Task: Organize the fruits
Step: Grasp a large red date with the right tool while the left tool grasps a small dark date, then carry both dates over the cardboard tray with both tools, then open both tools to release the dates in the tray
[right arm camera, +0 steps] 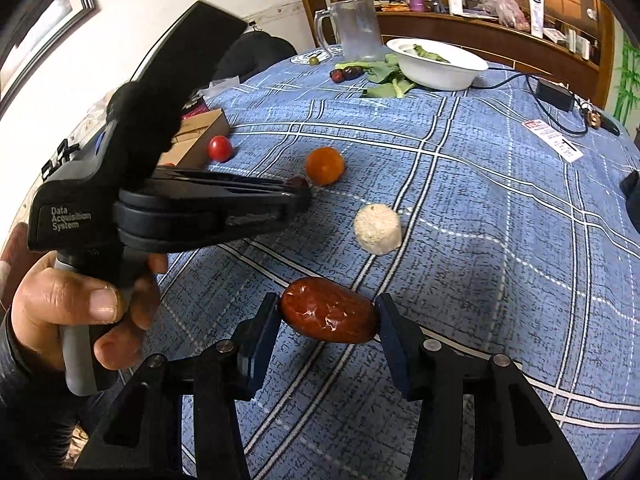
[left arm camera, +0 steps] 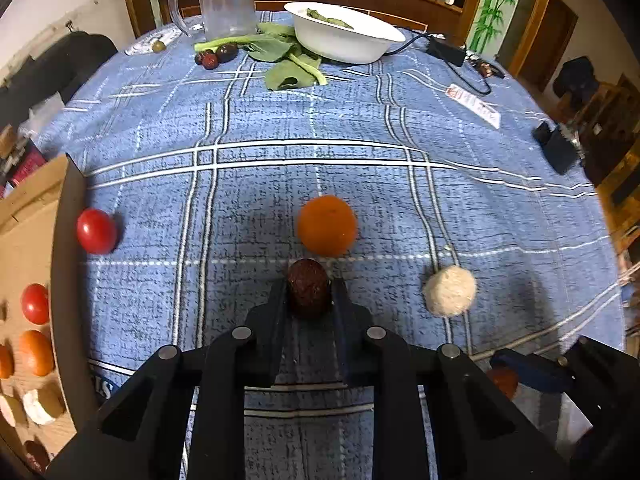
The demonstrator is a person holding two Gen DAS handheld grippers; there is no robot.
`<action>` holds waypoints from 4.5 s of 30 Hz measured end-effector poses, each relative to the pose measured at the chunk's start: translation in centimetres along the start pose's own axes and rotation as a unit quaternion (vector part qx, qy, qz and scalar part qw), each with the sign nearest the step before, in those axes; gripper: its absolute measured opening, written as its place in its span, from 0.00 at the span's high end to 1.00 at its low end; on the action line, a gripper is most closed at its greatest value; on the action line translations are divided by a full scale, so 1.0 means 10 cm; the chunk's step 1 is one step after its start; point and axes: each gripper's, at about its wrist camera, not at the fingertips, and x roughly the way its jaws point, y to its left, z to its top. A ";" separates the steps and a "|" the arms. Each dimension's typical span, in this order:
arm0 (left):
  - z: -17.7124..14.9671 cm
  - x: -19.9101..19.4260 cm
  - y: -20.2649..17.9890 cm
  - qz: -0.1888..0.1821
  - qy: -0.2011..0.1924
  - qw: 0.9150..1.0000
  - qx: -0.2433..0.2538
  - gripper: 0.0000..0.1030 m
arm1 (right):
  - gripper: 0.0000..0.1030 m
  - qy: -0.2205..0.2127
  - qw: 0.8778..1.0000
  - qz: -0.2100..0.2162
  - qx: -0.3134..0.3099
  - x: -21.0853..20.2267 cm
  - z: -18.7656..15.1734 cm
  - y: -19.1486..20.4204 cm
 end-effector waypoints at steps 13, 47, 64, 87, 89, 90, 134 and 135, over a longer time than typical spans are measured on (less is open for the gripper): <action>-0.13 -0.45 0.30 0.019 -0.038 0.999 -0.019 0.82 | 0.52 -0.015 1.000 0.011 -0.016 -0.12 0.08 0.22; -0.53 -1.02 1.44 0.081 -0.078 0.989 -0.095 0.82 | 0.52 -0.011 0.993 0.061 -0.096 0.19 0.51 1.29; -0.56 -1.03 1.87 0.095 -0.075 0.986 -0.119 0.82 | 0.52 -0.012 0.988 0.082 -0.131 0.52 0.91 1.74; -0.46 -1.00 2.31 0.111 -0.074 0.980 -0.145 0.82 | 0.52 -0.009 0.986 0.090 -0.143 0.92 1.33 1.95; -0.45 -0.99 2.34 0.112 -0.073 0.980 -0.147 0.82 | 0.52 -0.009 0.985 0.090 -0.144 0.95 1.38 1.97; -0.44 -0.99 2.35 0.113 -0.073 0.980 -0.147 0.82 | 0.52 -0.009 0.985 0.091 -0.145 0.96 1.40 1.98; 0.02 -0.28 2.97 0.157 -0.013 0.968 -0.197 0.81 | 0.52 0.054 0.980 0.053 -0.186 2.01 1.76 2.20; 0.02 -0.27 2.96 0.160 -0.012 0.968 -0.195 0.81 | 0.52 0.053 0.979 0.052 -0.192 2.00 1.75 2.21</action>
